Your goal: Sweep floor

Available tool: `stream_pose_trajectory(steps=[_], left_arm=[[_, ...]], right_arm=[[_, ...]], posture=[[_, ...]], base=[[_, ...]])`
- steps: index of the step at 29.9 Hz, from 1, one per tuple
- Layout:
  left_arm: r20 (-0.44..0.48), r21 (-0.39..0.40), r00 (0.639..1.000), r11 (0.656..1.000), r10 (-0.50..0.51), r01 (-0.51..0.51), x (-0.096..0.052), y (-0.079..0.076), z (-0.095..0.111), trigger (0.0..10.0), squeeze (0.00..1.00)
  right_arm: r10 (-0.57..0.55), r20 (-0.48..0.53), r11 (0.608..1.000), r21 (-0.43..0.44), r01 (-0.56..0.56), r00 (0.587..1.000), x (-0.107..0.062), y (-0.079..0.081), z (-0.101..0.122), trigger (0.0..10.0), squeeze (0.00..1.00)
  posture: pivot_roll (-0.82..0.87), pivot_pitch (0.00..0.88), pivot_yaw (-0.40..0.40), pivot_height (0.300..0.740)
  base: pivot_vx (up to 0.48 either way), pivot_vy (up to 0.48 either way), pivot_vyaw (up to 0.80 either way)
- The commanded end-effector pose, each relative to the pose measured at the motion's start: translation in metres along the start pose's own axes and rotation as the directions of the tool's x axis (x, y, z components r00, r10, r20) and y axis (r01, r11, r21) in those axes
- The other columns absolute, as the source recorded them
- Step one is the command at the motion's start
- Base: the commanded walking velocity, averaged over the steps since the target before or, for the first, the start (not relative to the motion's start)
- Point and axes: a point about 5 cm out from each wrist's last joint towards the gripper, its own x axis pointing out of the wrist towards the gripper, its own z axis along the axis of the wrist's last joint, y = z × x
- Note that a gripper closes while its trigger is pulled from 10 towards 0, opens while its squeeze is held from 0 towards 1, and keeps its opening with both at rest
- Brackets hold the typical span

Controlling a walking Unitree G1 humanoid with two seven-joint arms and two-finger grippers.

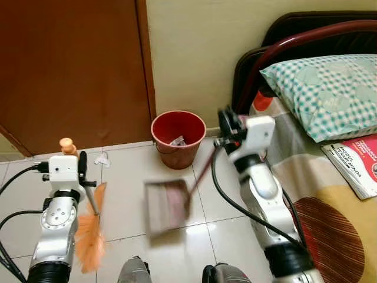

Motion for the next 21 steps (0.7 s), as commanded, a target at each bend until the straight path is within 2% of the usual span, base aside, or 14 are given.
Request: stream_pose_trajectory(steps=[1, 7, 11, 19, 21], left_arm=[[0.008, -0.032, 0.998, 0.997, -0.069, 0.069, 0.001, -0.012, 0.002, 10.0, 0.00], [0.038, -0.048, 0.986, 0.985, -0.161, 0.163, 0.000, -0.028, 0.007, 10.0, 0.00], [0.043, -0.059, 0.986, 0.984, -0.164, 0.166, -0.005, -0.028, 0.004, 10.0, 0.00], [0.061, -0.064, 0.981, 0.980, -0.186, 0.190, -0.003, -0.035, 0.008, 10.0, 0.00], [0.064, -0.067, 0.980, 0.979, -0.187, 0.191, -0.002, -0.035, 0.009, 10.0, 0.00]], right_arm=[[-0.048, 0.005, 0.999, -0.019, 0.048, 0.999, -0.002, -0.010, 0.003, 10.0, 0.00], [-0.151, -0.078, 0.988, -0.049, 0.148, 0.985, -0.017, -0.033, -0.016, 10.0, 0.00], [-0.181, -0.097, 0.983, -0.056, 0.177, 0.979, -0.022, -0.038, -0.020, 10.0, 0.00], [-0.186, -0.112, 0.982, -0.062, 0.180, 0.976, -0.022, -0.038, -0.024, 10.0, 0.00], [-0.186, -0.112, 0.982, -0.061, 0.180, 0.976, -0.021, -0.038, -0.024, 10.0, 0.00]], posture=[[0.02, 0.108, -0.001, 0.740], [0.02, 0.107, -0.002, 0.740], [0.01, 0.099, -0.009, 0.740], [0.02, 0.101, -0.012, 0.740], [0.02, 0.100, -0.008, 0.740]], base=[[0.000, 0.000, 0.00], [0.000, 0.000, 0.00], [0.000, 0.000, 0.00], [0.333, 0.000, -0.76], [0.362, 0.000, -0.23]])
